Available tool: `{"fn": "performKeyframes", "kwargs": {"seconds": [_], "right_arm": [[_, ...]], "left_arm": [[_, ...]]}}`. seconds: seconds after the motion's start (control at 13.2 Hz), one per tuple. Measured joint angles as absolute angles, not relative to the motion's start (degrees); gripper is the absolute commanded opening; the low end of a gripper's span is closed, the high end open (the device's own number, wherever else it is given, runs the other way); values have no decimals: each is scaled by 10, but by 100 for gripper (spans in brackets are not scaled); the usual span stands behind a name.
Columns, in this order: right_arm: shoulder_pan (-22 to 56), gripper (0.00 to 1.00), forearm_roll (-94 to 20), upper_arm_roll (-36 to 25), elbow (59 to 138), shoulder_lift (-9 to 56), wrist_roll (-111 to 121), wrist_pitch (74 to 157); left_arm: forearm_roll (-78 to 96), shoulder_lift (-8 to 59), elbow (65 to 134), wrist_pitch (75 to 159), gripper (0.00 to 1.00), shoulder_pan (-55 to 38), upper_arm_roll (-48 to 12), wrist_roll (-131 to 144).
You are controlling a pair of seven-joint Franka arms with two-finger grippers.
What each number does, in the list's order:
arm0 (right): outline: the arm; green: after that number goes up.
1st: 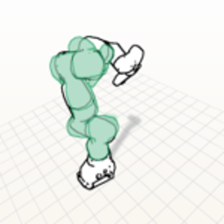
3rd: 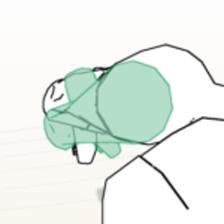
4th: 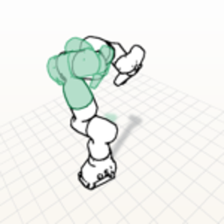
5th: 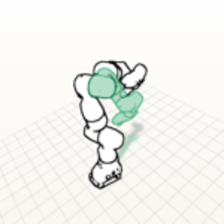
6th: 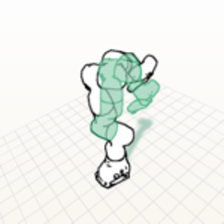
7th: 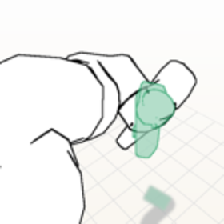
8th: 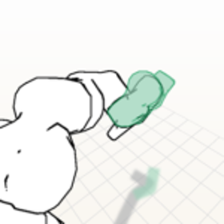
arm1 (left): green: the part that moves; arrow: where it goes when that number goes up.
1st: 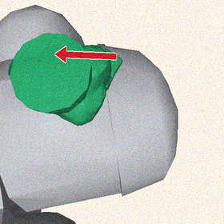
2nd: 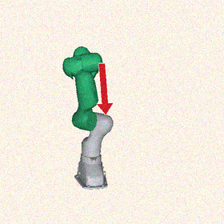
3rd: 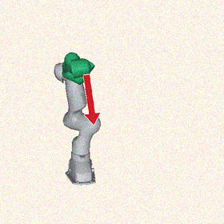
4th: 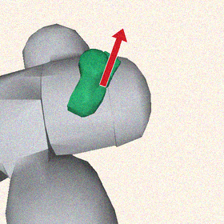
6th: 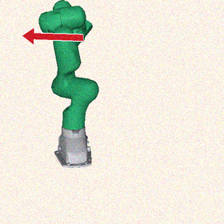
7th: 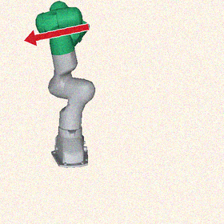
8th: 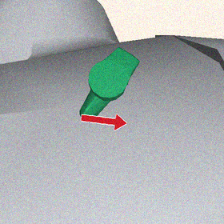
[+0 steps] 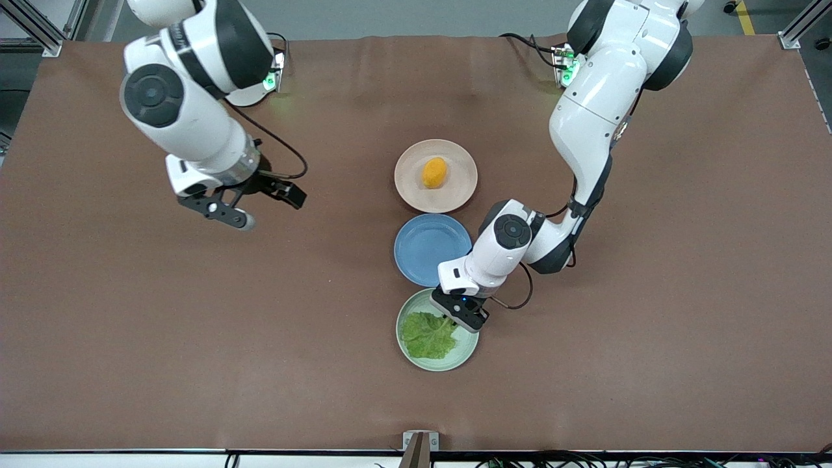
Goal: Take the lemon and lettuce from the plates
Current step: 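Lift the lettuce off the plate while the right gripper reaches the lemon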
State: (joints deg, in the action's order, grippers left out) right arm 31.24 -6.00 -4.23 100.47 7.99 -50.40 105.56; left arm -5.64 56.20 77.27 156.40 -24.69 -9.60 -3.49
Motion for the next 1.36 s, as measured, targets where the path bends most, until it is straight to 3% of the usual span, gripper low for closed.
{"fn": "performKeyframes", "kwargs": {"seconds": [0.08,0.45,0.76,1.06,1.36], "right_arm": [[336,100,-60,-42,1019,80,-539,1078],[460,100,-59,-42,1058,124,-722,1186],[521,100,-52,-43,1058,184,-817,1262],[576,100,-28,-43,1057,215,-904,1288],[604,100,-18,-43,1057,239,-928,1338]], "left_arm": [[-56,562,772,1564,1,-247,-94,-37],[-79,542,753,1550,0,-237,-82,-48],[-79,463,744,1414,1,-219,-78,-44],[-79,359,769,1198,1,-145,-77,-47],[-81,297,879,1161,0,-71,-79,-62]]}}
